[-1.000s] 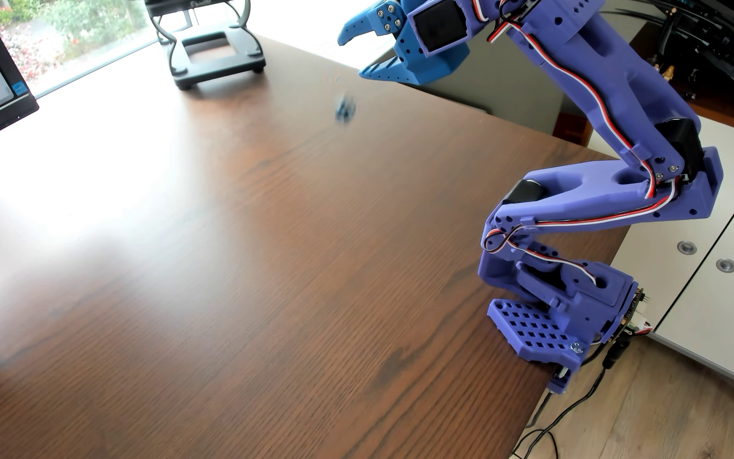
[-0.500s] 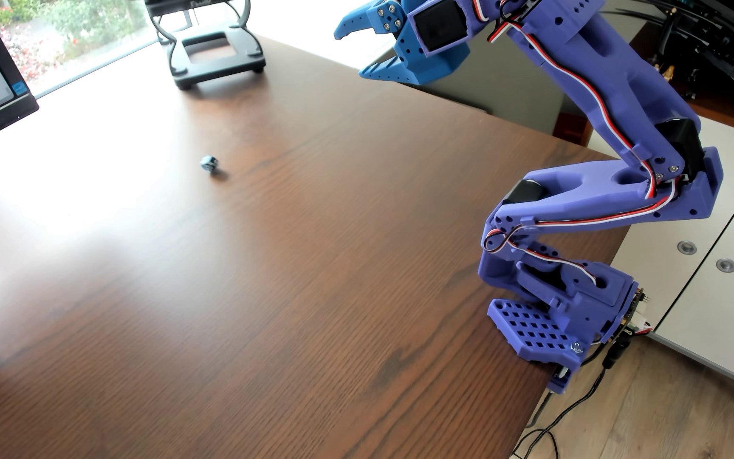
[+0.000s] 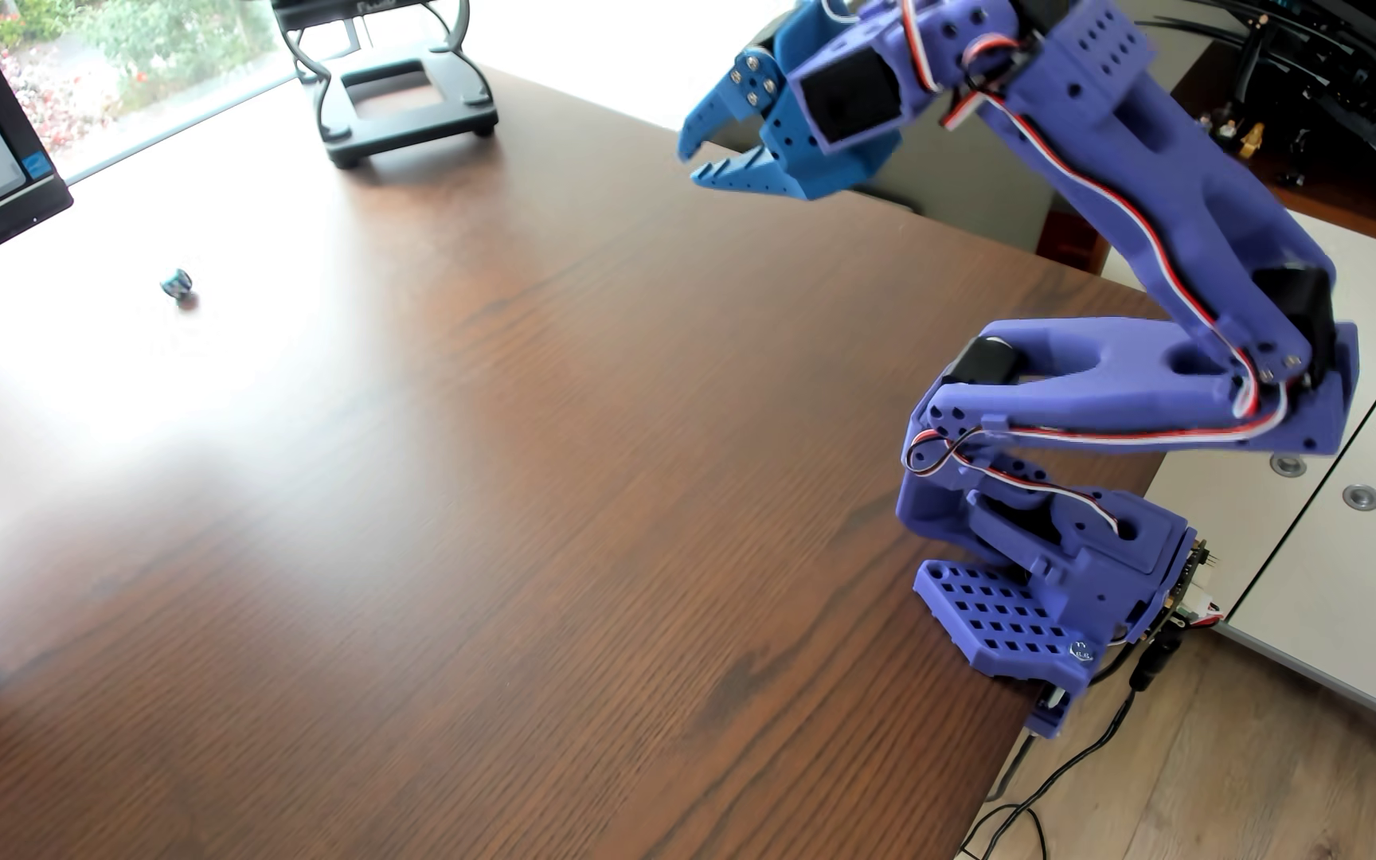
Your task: Grab the blue dice
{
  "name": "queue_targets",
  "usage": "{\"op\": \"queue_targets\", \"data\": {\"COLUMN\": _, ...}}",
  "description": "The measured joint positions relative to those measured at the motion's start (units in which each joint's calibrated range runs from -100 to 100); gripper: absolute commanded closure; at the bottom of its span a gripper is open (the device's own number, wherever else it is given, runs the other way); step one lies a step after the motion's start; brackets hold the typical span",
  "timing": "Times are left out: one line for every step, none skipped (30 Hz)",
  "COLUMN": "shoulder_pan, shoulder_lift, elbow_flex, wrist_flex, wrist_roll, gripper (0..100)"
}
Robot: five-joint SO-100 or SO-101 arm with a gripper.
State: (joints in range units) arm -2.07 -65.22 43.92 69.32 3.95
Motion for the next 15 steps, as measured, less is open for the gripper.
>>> {"op": "queue_targets", "data": {"shoulder_pan": -0.73, "shoulder_lift": -3.51, "elbow_flex": 2.51, "wrist_flex": 0.0, "wrist_roll": 0.47, "gripper": 99}}
{"op": "queue_targets", "data": {"shoulder_pan": -1.54, "shoulder_lift": -7.61, "elbow_flex": 5.29, "wrist_flex": 0.0, "wrist_roll": 0.78, "gripper": 99}}
{"op": "queue_targets", "data": {"shoulder_pan": -2.36, "shoulder_lift": -11.54, "elbow_flex": 8.08, "wrist_flex": 0.0, "wrist_roll": 0.99, "gripper": 99}}
{"op": "queue_targets", "data": {"shoulder_pan": -2.93, "shoulder_lift": -14.97, "elbow_flex": 10.86, "wrist_flex": 0.0, "wrist_roll": 1.05, "gripper": 99}}
{"op": "queue_targets", "data": {"shoulder_pan": -3.17, "shoulder_lift": -18.06, "elbow_flex": 13.64, "wrist_flex": 0.0, "wrist_roll": 1.05, "gripper": 99}}
{"op": "queue_targets", "data": {"shoulder_pan": -3.49, "shoulder_lift": -20.82, "elbow_flex": 16.24, "wrist_flex": 0.0, "wrist_roll": 1.05, "gripper": 99}}
{"op": "queue_targets", "data": {"shoulder_pan": -3.74, "shoulder_lift": -23.16, "elbow_flex": 18.75, "wrist_flex": 0.0, "wrist_roll": 1.05, "gripper": 99}}
{"op": "queue_targets", "data": {"shoulder_pan": -3.82, "shoulder_lift": -24.92, "elbow_flex": 21.0, "wrist_flex": 0.0, "wrist_roll": 1.05, "gripper": 99}}
{"op": "queue_targets", "data": {"shoulder_pan": -3.58, "shoulder_lift": -26.09, "elbow_flex": 23.15, "wrist_flex": 0.0, "wrist_roll": 1.05, "gripper": 99}}
{"op": "queue_targets", "data": {"shoulder_pan": -3.58, "shoulder_lift": -27.17, "elbow_flex": 25.12, "wrist_flex": 0.0, "wrist_roll": 1.05, "gripper": 99}}
{"op": "queue_targets", "data": {"shoulder_pan": -3.66, "shoulder_lift": -27.76, "elbow_flex": 26.74, "wrist_flex": 0.0, "wrist_roll": 0.89, "gripper": 99}}
{"op": "queue_targets", "data": {"shoulder_pan": -3.66, "shoulder_lift": -28.26, "elbow_flex": 28.17, "wrist_flex": 0.0, "wrist_roll": 0.31, "gripper": 99}}
{"op": "queue_targets", "data": {"shoulder_pan": -3.41, "shoulder_lift": -28.51, "elbow_flex": 29.34, "wrist_flex": 0.0, "wrist_roll": -0.21, "gripper": 99}}
{"op": "queue_targets", "data": {"shoulder_pan": -3.01, "shoulder_lift": -28.6, "elbow_flex": 30.42, "wrist_flex": 0.0, "wrist_roll": -0.68, "gripper": 99}}
{"op": "queue_targets", "data": {"shoulder_pan": -2.84, "shoulder_lift": -28.68, "elbow_flex": 31.14, "wrist_flex": 0.0, "wrist_roll": -0.99, "gripper": 99}}
